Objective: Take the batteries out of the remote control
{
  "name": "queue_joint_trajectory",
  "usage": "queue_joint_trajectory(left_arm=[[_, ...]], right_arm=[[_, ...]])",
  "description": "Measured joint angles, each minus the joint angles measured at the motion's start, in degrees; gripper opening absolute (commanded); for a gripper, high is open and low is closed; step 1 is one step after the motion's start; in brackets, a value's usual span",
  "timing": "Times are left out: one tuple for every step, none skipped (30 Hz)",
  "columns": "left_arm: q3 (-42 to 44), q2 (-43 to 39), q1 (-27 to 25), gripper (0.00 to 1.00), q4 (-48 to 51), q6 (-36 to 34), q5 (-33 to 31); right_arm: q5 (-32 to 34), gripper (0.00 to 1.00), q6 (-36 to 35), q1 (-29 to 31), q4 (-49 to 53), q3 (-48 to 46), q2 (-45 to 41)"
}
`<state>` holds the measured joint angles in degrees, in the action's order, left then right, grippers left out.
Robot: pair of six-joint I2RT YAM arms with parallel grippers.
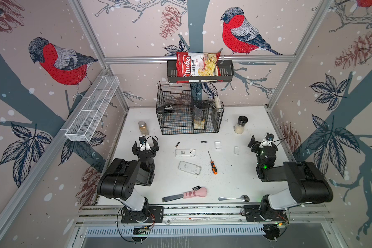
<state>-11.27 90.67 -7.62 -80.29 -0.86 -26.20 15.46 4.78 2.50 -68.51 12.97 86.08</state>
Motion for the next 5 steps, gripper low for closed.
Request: queue_joint_trajectory(left_arm=[[-0.02, 0.0, 0.0, 0.98, 0.0, 0.0, 0.0], [-0.07, 0.02, 0.0, 0.98, 0.02, 0.0, 0.0], [-0.17, 0.02, 0.02, 0.98, 0.11, 0.0, 0.02], [-0.22, 0.02, 0.02, 0.98, 0.13, 0.02, 0.02], [-0.22, 0.02, 0.09, 0.98, 0.15, 0.02, 0.07]], right_arm=[[0.0, 0.99, 0.0, 0.0, 0.0, 0.0, 0.0], [0.0, 1.0, 0.0, 0.0, 0.0, 0.0, 0.0], [0.0, 1.0, 0.0, 0.0, 0.0, 0.0, 0.0], [0.0, 1.0, 0.0, 0.0, 0.0, 0.0, 0.0], [0.0, 1.0, 0.0, 0.0, 0.0, 0.0, 0.0]])
